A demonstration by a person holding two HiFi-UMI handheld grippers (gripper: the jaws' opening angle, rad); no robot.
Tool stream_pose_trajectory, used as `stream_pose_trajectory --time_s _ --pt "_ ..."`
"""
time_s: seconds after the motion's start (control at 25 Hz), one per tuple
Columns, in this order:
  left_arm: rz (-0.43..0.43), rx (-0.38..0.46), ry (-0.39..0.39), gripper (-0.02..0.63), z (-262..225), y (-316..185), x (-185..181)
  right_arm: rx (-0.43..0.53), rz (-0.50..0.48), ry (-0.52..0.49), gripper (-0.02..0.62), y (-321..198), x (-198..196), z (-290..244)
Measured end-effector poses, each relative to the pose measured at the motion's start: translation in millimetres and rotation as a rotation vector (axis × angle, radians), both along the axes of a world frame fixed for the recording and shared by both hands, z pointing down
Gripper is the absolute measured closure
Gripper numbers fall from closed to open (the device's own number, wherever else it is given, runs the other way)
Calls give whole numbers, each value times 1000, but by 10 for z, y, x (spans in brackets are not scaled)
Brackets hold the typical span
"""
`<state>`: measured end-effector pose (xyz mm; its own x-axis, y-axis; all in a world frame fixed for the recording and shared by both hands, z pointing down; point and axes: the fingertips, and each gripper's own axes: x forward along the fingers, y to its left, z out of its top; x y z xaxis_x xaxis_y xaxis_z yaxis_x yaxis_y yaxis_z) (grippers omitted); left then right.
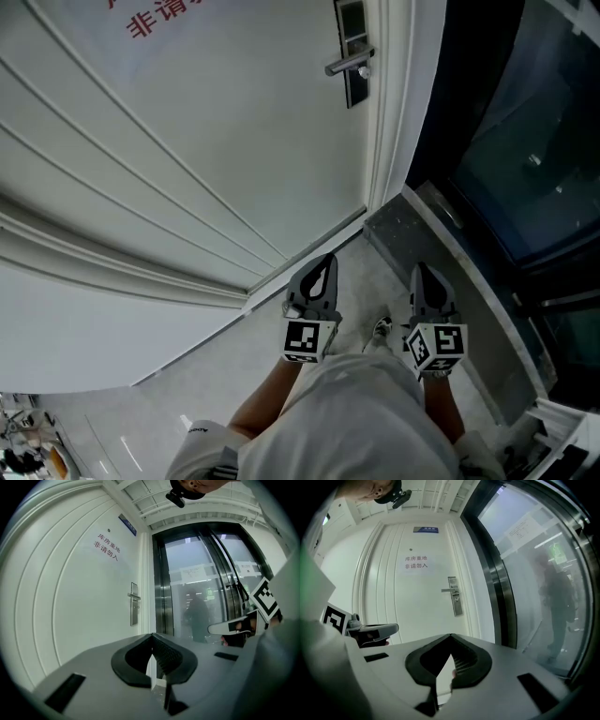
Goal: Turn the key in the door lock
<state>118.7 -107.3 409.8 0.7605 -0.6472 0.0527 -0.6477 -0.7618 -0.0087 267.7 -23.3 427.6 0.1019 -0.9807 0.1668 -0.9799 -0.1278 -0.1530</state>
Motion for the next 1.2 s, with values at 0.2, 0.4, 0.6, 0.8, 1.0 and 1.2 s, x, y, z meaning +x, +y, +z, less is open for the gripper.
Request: stream_pose_trajectory --time_s 0.2,0.4,0.6,0.8,1.0,1.2 --pt "-63 1 -3 597 -33 -87 328 -13 -63 -15 594 -157 353 23" --pt "-125 12 -1 597 -52 -130 616 -13 -125 -9 594 -315 693 -4" --pt "-189 2 -9 597 7 -158 745 -8 -177 -6 594 -462 914 1" --pt "-221 7 -15 598 -8 -257 829 -10 -205 -15 594 -633 1026 9" --pt "-229 7 -16 597 4 -403 869 -9 -217 -18 594 -822 1062 41" --pt "-235 5 -4 597 10 -712 901 -11 -232 -7 594 -1121 1032 27"
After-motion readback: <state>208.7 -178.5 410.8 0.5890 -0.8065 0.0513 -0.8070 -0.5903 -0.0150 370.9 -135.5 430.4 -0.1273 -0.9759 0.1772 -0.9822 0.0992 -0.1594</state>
